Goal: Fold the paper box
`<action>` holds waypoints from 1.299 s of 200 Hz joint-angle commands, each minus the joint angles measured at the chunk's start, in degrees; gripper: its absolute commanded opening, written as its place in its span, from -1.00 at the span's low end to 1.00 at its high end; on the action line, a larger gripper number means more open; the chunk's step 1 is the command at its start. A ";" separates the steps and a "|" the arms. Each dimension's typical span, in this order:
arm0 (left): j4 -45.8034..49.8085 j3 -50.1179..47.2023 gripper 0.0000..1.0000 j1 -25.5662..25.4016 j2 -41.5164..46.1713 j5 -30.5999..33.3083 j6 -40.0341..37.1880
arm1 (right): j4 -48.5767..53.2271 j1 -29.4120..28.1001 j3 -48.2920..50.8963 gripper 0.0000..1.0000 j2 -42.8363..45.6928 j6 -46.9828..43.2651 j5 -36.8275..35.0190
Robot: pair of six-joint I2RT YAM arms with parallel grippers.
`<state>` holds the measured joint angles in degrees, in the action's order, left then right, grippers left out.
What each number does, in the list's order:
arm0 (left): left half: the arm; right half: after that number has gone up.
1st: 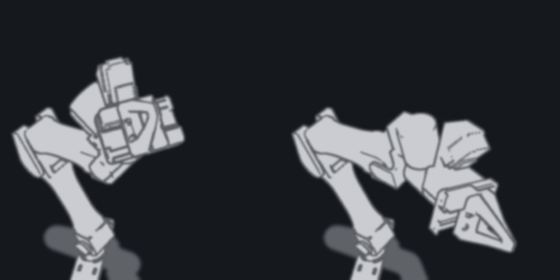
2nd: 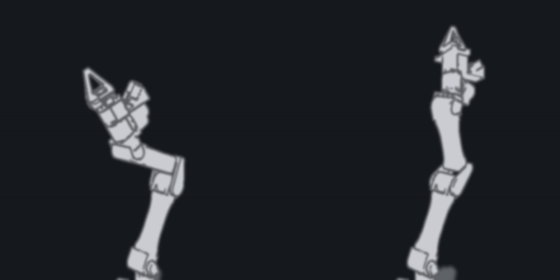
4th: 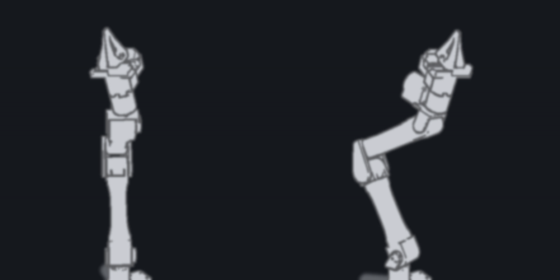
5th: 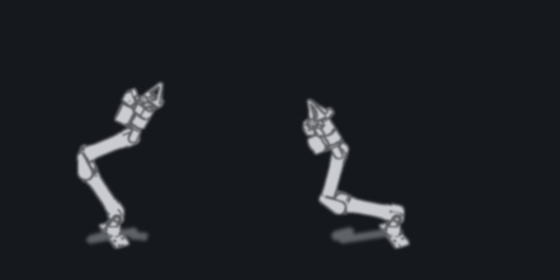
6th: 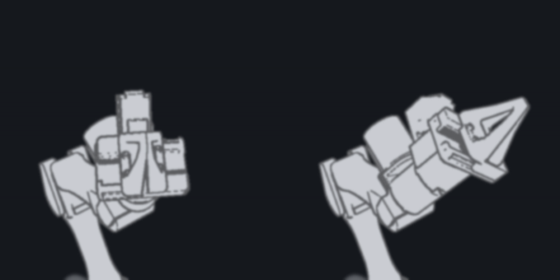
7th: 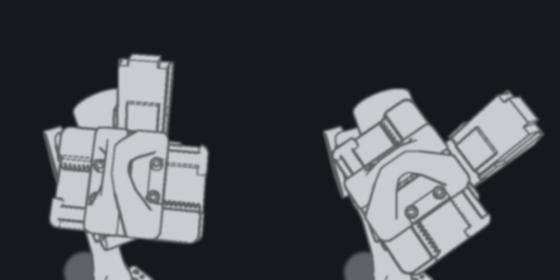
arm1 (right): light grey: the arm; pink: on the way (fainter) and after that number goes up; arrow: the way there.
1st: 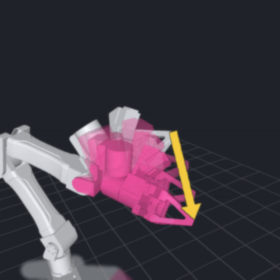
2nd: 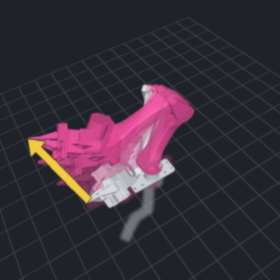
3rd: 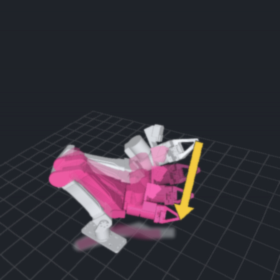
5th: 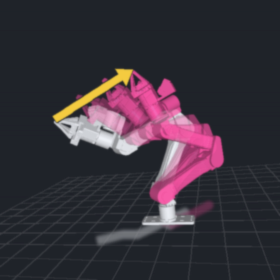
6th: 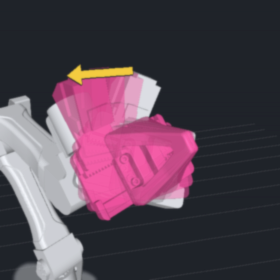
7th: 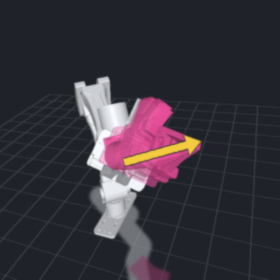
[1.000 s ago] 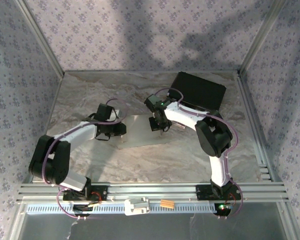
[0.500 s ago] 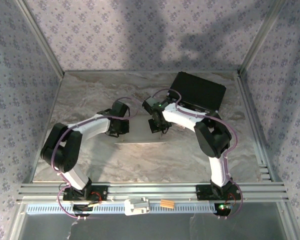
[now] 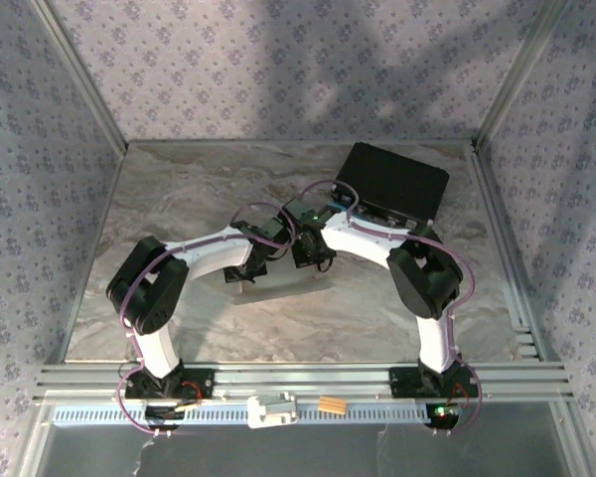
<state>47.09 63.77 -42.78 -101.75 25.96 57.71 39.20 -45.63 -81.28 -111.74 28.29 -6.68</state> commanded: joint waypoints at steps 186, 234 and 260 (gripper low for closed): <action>-21.28 -16.31 -0.22 12.70 21.46 -21.59 -23.55 | -1.13 -2.65 4.24 -1.00 1.44 3.07 2.05; -22.40 -15.27 -0.38 13.50 19.01 -19.07 -24.37 | -1.17 -2.80 4.15 -1.00 1.51 3.26 2.46; -22.28 -14.05 -0.64 13.44 17.50 -17.25 -25.38 | -1.10 -2.80 3.96 -1.00 1.44 3.17 2.49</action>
<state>25.87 47.53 -29.61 -82.24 6.81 34.06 35.73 -47.99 -76.97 -108.77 30.72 -5.54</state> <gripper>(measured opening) 0.246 0.063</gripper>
